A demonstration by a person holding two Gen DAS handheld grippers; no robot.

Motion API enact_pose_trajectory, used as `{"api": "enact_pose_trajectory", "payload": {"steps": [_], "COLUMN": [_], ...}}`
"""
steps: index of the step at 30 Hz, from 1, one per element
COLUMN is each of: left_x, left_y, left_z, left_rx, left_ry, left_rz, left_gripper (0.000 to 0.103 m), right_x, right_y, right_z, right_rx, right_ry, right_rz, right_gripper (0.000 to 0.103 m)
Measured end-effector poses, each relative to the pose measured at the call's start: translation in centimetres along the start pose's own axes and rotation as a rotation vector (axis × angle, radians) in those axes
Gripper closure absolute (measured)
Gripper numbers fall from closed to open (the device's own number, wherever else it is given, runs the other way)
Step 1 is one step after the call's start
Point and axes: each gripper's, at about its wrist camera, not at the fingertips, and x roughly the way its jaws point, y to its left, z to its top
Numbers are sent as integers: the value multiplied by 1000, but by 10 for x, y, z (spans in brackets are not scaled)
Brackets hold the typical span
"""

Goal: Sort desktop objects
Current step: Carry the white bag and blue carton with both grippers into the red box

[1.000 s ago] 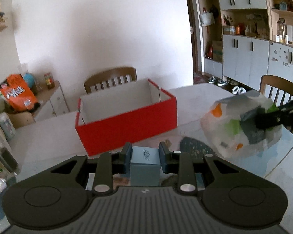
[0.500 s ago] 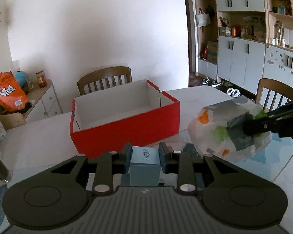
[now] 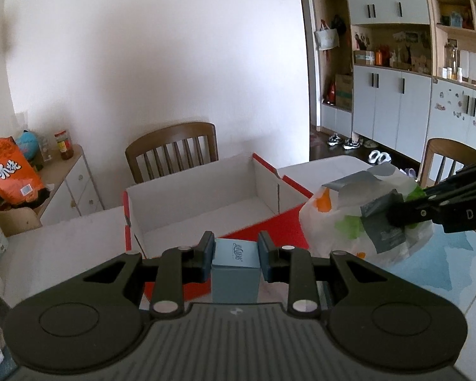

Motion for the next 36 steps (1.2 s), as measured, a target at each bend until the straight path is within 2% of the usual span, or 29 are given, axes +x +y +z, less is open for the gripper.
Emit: {"api": "enact_pose_trajectory", "payload": {"steps": [24, 29, 36], "left_x": [74, 93, 124], "left_y": [64, 76, 93], "left_z": [53, 62, 66], "left_rx": [3, 6, -8], "left_ry": [-1, 7, 39], "left_rz": [-43, -50, -57], "left_gripper": [75, 75, 75], "right_x": [82, 100, 129], "right_y": [11, 14, 14], "right_z": [73, 93, 98], "right_rx": [35, 2, -17], "right_ry": [20, 14, 42], "right_rz": [-15, -36, -51], "right_gripper": [82, 82, 82]}}
